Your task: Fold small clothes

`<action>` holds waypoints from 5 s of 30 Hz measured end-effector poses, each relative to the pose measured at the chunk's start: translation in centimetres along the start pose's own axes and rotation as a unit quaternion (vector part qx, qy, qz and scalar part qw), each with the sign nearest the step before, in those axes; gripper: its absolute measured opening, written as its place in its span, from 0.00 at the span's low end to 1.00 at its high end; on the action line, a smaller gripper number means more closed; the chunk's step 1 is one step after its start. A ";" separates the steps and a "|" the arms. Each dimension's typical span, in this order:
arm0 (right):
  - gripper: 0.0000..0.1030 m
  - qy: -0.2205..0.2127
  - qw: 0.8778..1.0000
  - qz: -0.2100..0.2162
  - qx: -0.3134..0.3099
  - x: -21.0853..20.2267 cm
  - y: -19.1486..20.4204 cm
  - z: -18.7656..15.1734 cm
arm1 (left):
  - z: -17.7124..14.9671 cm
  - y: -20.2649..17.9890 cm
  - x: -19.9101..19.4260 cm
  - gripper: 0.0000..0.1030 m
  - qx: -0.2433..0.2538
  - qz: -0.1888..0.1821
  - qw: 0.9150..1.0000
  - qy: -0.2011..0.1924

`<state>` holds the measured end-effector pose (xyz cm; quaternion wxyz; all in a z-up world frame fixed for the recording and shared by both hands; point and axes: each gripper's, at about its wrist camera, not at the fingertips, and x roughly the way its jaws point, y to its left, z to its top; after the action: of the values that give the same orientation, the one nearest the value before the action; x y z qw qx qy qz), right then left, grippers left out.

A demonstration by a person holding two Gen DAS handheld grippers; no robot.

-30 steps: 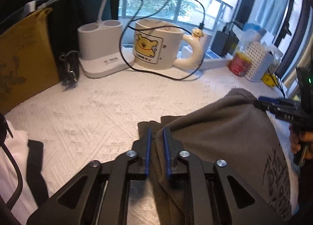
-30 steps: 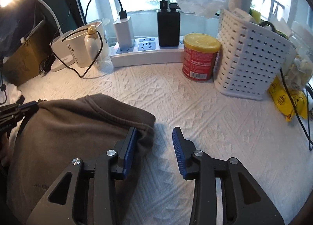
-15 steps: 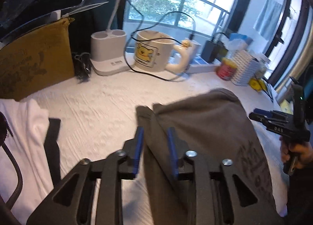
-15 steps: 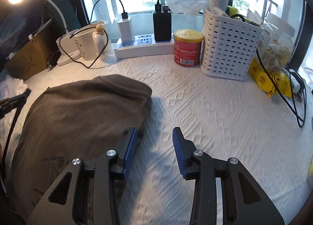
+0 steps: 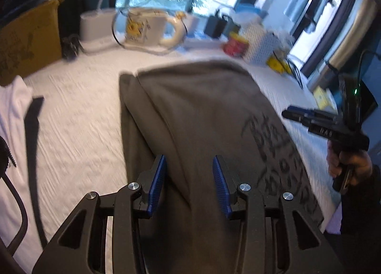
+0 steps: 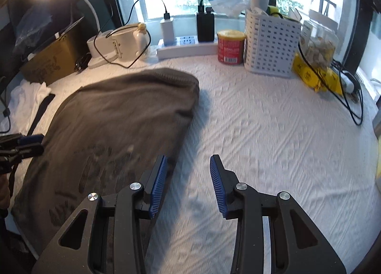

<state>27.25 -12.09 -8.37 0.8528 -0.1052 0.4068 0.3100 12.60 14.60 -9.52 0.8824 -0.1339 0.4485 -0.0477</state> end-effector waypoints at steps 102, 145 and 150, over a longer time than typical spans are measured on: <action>0.09 0.054 0.995 0.086 -0.018 -8.6 5.1 -14.4 | -9.6 -4.7 -6.9 0.37 0.012 -0.014 1.000 0.019; 0.49 0.017 0.999 0.042 0.023 -2.6 -1.6 -1.9 | 2.9 1.0 -0.3 0.56 -0.032 0.069 0.996 -0.038; 0.49 0.020 0.999 0.038 0.021 -1.5 -1.8 -0.8 | 4.0 2.1 0.7 0.56 -0.047 0.051 0.997 -0.035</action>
<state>27.18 -14.54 -7.89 0.8338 -0.0775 0.4345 0.3315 16.17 17.27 -8.39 0.8916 -0.1538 0.4252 0.0233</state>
